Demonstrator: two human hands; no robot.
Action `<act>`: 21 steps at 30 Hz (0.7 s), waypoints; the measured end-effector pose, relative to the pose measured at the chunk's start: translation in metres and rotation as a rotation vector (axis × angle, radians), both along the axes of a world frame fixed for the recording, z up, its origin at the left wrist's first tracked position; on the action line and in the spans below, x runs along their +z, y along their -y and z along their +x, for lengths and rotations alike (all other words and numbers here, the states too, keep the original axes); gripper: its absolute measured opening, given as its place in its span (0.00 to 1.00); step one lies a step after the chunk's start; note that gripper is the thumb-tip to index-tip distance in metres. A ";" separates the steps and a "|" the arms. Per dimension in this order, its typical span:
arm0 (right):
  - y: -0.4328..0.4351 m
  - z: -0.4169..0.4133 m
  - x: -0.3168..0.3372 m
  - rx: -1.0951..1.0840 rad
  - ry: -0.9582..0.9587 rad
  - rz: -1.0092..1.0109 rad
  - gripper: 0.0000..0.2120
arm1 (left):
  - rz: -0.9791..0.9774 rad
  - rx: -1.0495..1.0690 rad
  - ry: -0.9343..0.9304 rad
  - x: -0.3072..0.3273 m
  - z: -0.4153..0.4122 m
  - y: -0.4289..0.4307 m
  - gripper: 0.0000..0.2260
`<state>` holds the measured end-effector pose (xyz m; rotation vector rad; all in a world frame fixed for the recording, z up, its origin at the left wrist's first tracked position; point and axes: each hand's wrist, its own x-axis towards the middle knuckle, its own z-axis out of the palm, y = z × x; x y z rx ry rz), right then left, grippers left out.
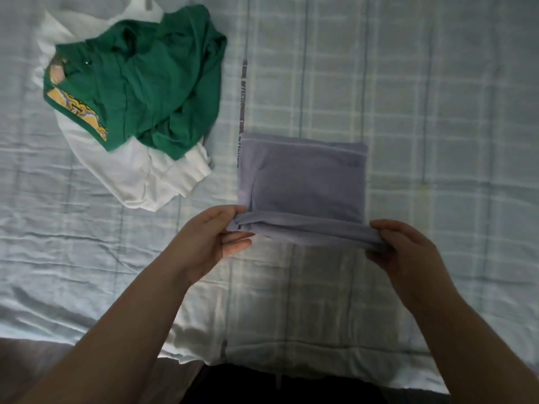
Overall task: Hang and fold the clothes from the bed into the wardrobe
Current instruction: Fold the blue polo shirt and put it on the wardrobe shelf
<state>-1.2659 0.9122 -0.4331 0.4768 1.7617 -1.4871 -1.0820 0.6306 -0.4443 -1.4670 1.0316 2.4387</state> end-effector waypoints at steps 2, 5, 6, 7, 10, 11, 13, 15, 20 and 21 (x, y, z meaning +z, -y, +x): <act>0.020 -0.026 -0.002 -0.059 0.006 -0.041 0.15 | 0.068 0.126 -0.017 -0.004 -0.031 0.011 0.11; 0.053 -0.063 -0.013 -0.143 0.045 -0.110 0.10 | 0.162 0.238 -0.030 -0.012 -0.074 0.029 0.15; 0.063 -0.075 -0.018 -0.176 0.079 -0.140 0.10 | 0.178 0.264 -0.038 -0.015 -0.085 0.035 0.15; 0.073 -0.085 -0.024 -0.204 0.114 -0.163 0.09 | 0.190 0.290 -0.041 -0.018 -0.096 0.041 0.16; 0.095 -0.107 -0.043 -0.259 0.219 -0.204 0.10 | 0.200 0.360 0.001 -0.027 -0.122 0.052 0.16; 0.100 -0.112 -0.048 -0.273 0.247 -0.198 0.11 | 0.182 0.360 0.033 -0.029 -0.129 0.053 0.15; 0.108 -0.119 -0.054 -0.314 0.236 -0.147 0.11 | 0.099 0.365 0.090 -0.031 -0.140 0.052 0.09; 0.114 -0.120 -0.057 -0.344 0.103 -0.074 0.10 | -0.058 0.333 0.107 -0.032 -0.146 0.047 0.08; 0.114 -0.085 -0.055 0.375 -0.882 0.380 0.19 | -1.074 -0.223 0.121 -0.032 -0.143 0.016 0.18; 0.114 -0.076 -0.059 0.597 -1.046 0.403 0.21 | -1.311 -0.398 0.038 -0.035 -0.142 0.009 0.18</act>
